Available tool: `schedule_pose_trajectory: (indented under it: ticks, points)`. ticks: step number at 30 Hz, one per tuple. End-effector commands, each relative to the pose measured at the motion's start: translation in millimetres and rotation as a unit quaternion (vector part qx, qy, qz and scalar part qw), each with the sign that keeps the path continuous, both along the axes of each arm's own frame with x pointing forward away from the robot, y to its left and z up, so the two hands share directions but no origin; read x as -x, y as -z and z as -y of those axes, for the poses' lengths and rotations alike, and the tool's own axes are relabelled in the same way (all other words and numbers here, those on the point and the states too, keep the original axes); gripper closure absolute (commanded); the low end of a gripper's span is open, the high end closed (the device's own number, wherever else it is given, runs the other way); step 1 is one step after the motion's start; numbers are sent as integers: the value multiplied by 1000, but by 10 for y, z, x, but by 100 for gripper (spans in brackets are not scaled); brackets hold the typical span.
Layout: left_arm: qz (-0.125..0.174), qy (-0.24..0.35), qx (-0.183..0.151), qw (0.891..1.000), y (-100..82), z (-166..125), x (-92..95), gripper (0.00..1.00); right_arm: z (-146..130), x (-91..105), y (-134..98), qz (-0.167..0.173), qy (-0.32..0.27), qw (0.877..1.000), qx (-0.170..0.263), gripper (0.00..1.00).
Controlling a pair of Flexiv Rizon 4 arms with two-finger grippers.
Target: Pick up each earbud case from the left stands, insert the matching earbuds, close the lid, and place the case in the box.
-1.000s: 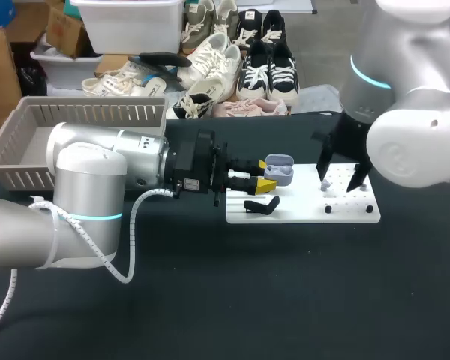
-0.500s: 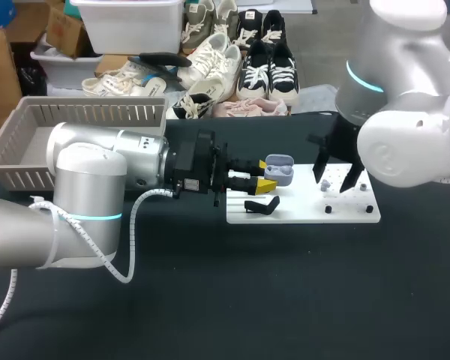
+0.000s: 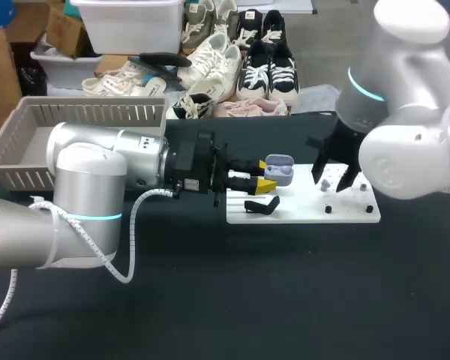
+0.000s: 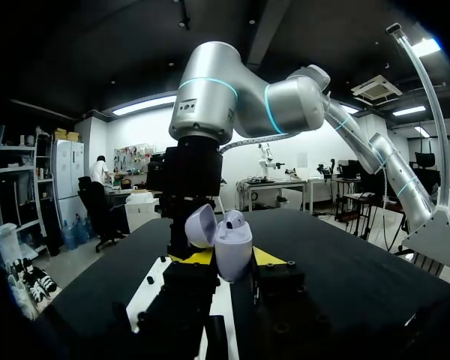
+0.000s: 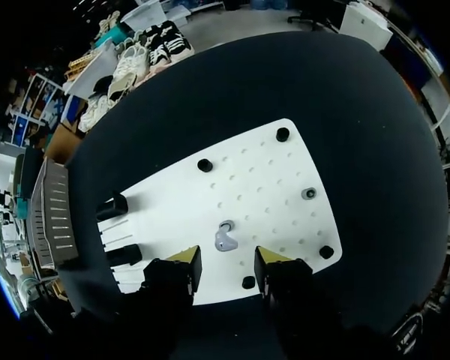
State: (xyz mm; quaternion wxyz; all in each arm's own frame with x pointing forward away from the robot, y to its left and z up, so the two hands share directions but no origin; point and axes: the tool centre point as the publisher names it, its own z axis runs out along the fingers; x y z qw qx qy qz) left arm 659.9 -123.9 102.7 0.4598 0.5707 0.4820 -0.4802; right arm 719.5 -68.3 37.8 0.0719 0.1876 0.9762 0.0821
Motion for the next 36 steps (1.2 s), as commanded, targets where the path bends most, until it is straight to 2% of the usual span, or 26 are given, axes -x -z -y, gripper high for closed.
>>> schedule_pose_trajectory:
  ticks: [1, 9, 32, 36]
  points:
    - [1, -2, 0, 1000, 3, 2, 11, 100, 0, 30, 15, 5, 2, 1000, 0, 58]
    - [1, -2, 0, 1000, 3, 2, 11, 100, 8, 11, 42, 8, 1, 1000, -4, 64]
    - [1, -2, 0, 1000, 3, 2, 11, 100, -4, -102, 114, 5, -5, 1000, -2, 71]
    - [1, -2, 0, 1000, 3, 2, 11, 100, -2, -105, 120, 3, -5, 1000, -1, 76]
